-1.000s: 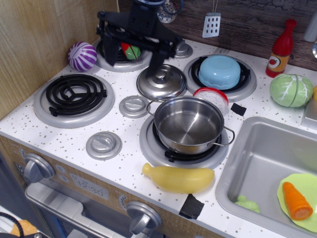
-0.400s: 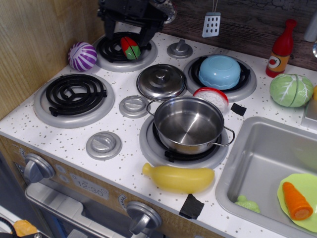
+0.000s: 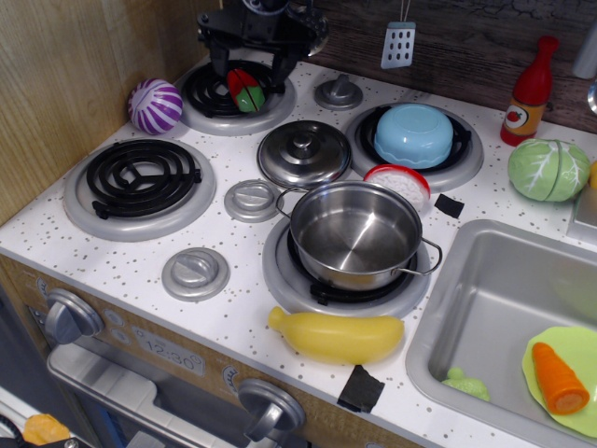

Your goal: Put pepper in pan

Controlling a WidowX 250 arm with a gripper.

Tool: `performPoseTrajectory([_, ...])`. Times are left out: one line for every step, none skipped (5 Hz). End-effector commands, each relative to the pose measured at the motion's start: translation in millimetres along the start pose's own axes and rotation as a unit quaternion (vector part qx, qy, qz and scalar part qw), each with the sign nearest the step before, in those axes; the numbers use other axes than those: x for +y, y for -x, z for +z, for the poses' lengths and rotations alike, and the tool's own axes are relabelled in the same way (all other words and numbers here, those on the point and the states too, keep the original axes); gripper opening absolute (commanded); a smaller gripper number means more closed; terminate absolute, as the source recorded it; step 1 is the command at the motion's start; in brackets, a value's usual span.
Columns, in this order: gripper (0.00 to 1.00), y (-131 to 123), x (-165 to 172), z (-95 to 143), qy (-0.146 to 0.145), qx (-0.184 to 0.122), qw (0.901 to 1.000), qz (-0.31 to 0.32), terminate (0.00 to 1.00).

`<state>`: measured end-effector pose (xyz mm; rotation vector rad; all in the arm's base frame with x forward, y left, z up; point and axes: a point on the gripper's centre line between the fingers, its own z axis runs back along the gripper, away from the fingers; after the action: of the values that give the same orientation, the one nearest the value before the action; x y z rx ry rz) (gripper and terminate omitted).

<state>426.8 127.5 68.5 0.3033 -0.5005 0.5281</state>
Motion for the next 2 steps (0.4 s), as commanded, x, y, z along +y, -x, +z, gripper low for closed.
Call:
performPoseTrajectory([1.0,-21.1,-7.1,-2.4,0.025,-0.039,0.9989,0.006,0.0])
performPoseTrajectory([1.0,-20.3,-8.7,-15.0,0.038,-0.035,0.9987,0.002,0.0])
